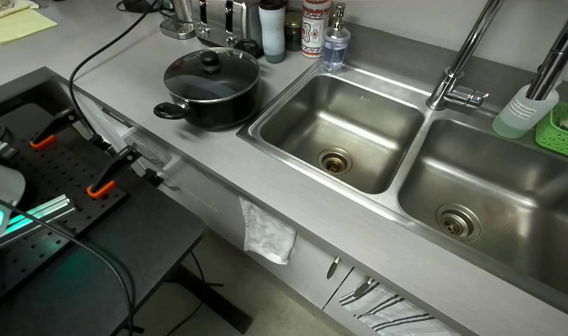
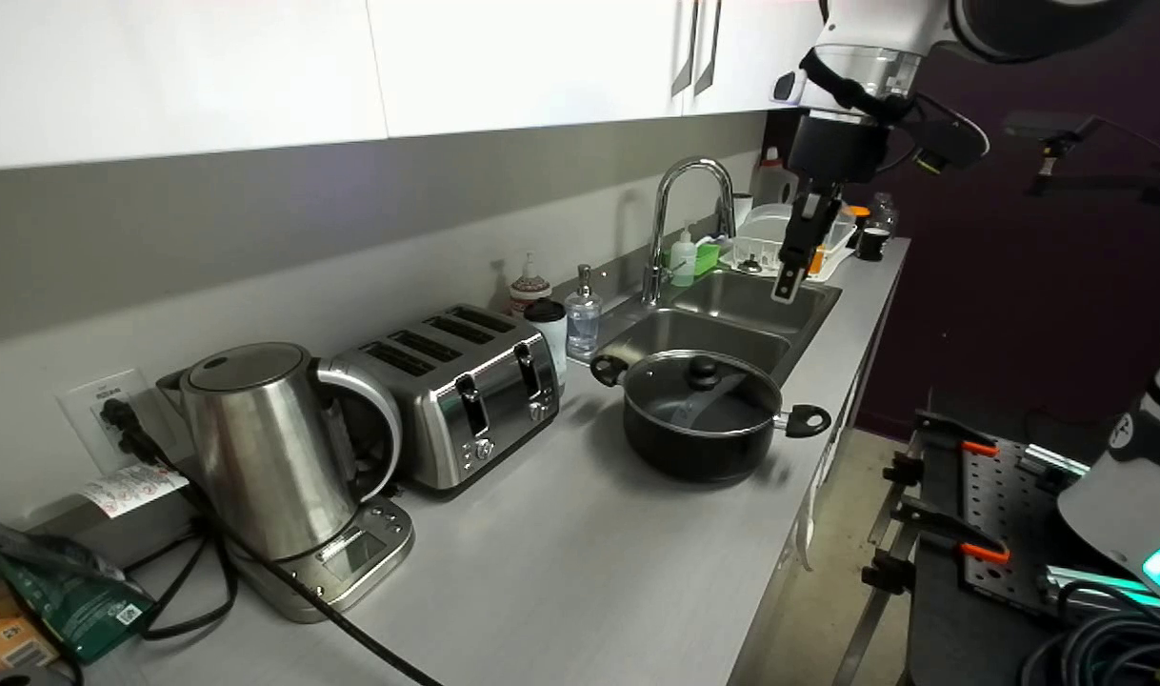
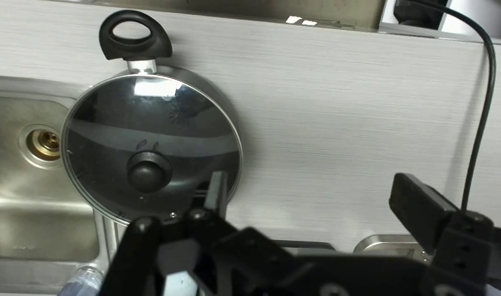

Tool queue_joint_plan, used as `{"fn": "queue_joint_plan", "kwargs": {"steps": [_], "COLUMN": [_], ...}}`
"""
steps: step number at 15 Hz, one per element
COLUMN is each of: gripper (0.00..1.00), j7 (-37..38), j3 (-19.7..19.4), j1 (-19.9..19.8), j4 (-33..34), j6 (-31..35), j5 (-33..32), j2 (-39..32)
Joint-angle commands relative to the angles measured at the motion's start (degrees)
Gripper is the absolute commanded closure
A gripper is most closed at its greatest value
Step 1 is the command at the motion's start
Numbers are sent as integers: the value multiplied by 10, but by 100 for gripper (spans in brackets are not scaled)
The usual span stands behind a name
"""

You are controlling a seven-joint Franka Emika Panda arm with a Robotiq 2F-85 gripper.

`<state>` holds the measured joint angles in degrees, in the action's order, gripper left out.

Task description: Remove the glass lid from the black pot and put it on the counter

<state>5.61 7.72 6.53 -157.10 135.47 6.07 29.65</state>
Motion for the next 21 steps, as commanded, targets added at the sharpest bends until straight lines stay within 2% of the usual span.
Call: {"fn": "queue_joint_plan", "kwargs": {"steps": [1, 11, 16, 21], "gripper": [0, 0, 0, 0], "j7": [-3, -8, -20, -61], "j3": [-13, -50, -66, -86], "j1": [-21, -86, -102, -107], "j4": [15, 74, 111, 121], "j6": [13, 38, 63, 121], "j5": [-24, -97, -147, -207], "j2": [-39, -167, -234, -286]}}
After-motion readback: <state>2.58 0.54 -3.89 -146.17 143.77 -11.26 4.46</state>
